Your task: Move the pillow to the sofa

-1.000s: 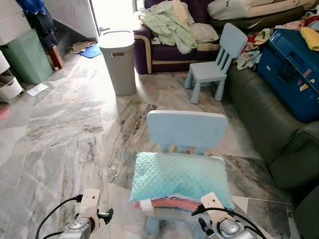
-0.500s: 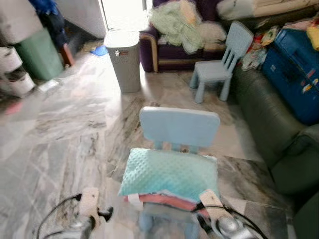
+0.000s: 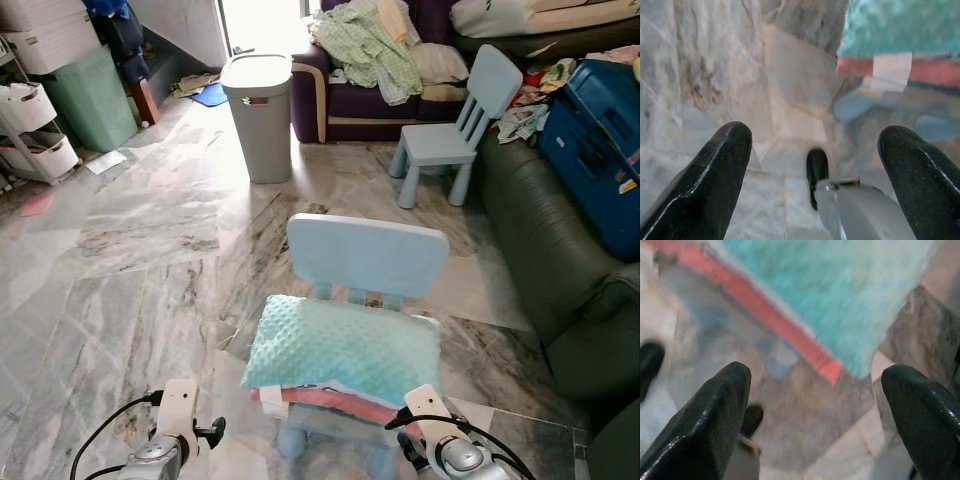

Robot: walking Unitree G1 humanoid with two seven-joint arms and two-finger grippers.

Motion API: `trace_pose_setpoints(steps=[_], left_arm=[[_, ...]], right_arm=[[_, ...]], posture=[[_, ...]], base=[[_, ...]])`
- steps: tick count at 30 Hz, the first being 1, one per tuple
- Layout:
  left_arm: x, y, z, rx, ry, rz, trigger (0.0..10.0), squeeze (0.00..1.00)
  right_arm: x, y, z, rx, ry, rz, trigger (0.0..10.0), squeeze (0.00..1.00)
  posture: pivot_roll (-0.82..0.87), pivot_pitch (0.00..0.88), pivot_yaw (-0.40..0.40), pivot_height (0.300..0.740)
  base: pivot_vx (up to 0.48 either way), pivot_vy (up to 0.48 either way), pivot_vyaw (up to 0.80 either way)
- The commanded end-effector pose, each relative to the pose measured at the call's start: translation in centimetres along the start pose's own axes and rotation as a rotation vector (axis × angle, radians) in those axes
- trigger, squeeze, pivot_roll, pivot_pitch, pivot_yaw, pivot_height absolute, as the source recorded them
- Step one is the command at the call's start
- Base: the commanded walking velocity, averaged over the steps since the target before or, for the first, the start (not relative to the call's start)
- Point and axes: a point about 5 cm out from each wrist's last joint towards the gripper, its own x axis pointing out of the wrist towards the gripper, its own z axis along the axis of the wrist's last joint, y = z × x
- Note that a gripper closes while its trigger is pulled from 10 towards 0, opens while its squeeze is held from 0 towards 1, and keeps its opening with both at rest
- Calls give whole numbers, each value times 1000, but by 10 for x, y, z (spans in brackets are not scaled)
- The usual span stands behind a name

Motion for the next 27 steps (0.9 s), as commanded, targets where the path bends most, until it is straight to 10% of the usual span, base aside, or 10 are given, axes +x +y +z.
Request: trace_pose_setpoints(steps=[1, 4, 5, 6, 14, 23, 27], left_arm=[[2, 1, 37, 39, -146, -46, 10000, 0], [2, 0, 43, 41, -173, -60, 10000, 0], [-1, -7, 87, 60, -354, -171, 10000, 0], [-4, -11, 108, 67, -425, -201, 10000, 0], [-29, -26, 191, 214, -664, -278, 10000, 0], [-56, -12, 172, 152, -762, -243, 10000, 0], [-65, -17, 134, 135, -748, -248, 10000, 0]], right_arm=[[-1, 0, 4, 103, -67, -12, 10000, 0], [-1, 1, 5, 131, -79, 1, 10000, 0], [2, -35, 99, 141, -391, 28, 10000, 0], [-1, -40, 120, 118, -459, 34, 10000, 0], [-6, -52, 132, 218, -518, 20, 10000, 0], [-36, -74, 143, 286, -704, -9, 10000, 0], [-57, -79, 138, 416, -734, -17, 10000, 0]], posture=[[77, 4, 41, 740], [78, 8, 38, 740], [77, 11, 36, 740], [61, 10, 27, 740], [85, 6, 10, 740], [55, 6, 19, 740], [55, 4, 14, 740]], base=[[0, 0, 0], [0, 0, 0], [0, 0, 0], [0, 0, 0], [0, 0, 0], [0, 0, 0], [0, 0, 0]])
